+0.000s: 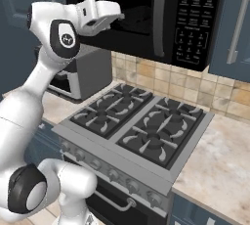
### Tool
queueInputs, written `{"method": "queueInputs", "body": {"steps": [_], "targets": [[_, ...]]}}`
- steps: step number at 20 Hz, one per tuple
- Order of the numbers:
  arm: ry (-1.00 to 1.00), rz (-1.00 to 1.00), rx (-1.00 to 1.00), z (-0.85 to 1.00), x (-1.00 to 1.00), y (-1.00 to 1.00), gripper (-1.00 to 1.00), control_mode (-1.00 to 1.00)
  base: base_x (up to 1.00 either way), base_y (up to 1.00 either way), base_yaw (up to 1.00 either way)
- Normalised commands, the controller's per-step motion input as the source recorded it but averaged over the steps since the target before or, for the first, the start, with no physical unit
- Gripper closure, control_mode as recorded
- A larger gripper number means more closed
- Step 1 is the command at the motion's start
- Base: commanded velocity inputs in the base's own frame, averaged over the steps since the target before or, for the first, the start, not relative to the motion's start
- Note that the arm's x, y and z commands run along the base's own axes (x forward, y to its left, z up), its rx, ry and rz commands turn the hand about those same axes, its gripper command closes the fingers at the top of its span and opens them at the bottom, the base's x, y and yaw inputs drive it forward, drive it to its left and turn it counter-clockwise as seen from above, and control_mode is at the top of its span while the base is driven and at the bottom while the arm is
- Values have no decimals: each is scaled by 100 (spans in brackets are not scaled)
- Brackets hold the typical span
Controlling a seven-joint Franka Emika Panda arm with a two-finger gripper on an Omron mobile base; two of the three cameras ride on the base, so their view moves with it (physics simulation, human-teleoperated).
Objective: Place the tupperware containing the shrimp and mushroom meal in the microwave. Close the microwave door and press the start button to reheat the meal.
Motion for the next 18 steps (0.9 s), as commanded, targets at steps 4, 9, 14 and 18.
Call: {"method": "queueInputs", "body": {"steps": [4, 9, 14, 18], "targets": [[0, -1, 13, 1, -57, -5, -100, -100, 0, 0, 0], [0, 1, 20, 0, -46, -10, -100, -100, 0, 0, 0], [0, 3, 26, -8, -51, -13, -100, -100, 0, 0, 0], [-7, 0, 31, -15, -53, -31, -100, -100, 0, 0, 0]]}}
